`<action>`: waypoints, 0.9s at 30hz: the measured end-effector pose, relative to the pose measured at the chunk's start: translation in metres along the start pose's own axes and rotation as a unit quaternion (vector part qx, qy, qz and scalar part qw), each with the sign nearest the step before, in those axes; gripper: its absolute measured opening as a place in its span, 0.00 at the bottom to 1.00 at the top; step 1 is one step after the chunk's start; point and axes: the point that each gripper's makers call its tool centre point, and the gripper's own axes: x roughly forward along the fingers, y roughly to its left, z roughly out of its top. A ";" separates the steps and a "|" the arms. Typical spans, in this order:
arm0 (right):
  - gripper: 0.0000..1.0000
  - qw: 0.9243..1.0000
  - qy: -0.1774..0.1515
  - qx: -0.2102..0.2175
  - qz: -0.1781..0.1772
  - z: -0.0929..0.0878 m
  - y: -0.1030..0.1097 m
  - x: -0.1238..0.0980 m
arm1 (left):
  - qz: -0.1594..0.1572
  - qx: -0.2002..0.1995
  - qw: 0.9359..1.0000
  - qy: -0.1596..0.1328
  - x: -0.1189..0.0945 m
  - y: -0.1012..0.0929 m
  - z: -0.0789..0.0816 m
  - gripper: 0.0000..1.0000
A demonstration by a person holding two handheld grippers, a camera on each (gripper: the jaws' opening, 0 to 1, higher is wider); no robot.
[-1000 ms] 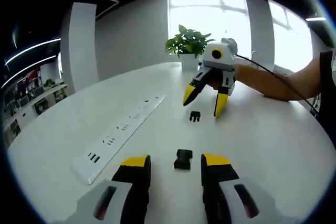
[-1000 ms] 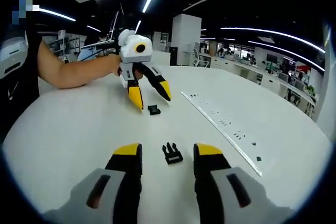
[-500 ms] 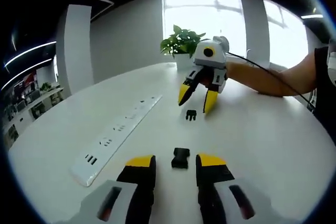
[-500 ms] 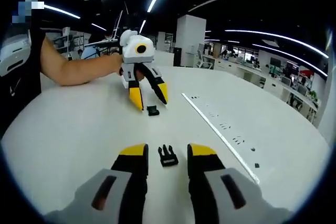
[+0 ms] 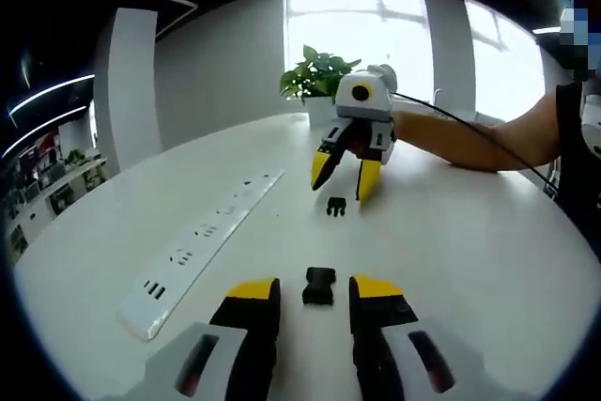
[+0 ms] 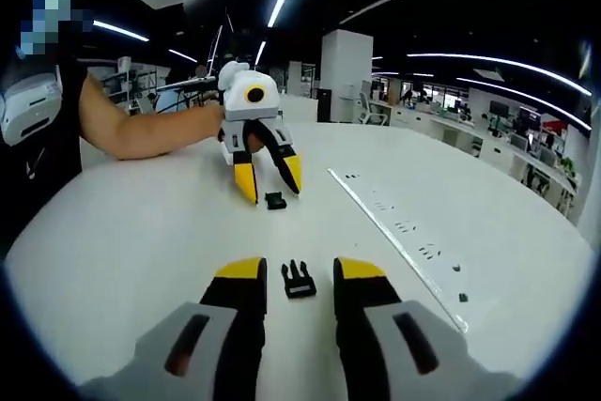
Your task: Snap the two parts of the plastic buckle together until the buckle closes and remains connected.
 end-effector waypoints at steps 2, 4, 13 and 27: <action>0.27 1.000 0.002 0.004 0.003 -0.001 0.001 0.000 | -0.002 -0.003 1.000 -0.005 0.000 0.000 0.002 0.29; 0.27 1.000 -0.005 0.009 0.007 0.000 0.002 -0.001 | -0.003 -0.002 1.000 -0.006 0.000 -0.001 0.002 0.29; 0.26 1.000 0.001 -0.003 0.014 -0.004 -0.001 0.000 | -0.024 -0.002 1.000 -0.007 0.006 -0.007 -0.002 0.26; 0.23 1.000 0.003 -0.008 0.022 -0.005 0.001 0.005 | -0.023 -0.004 1.000 -0.010 0.003 -0.007 -0.001 0.22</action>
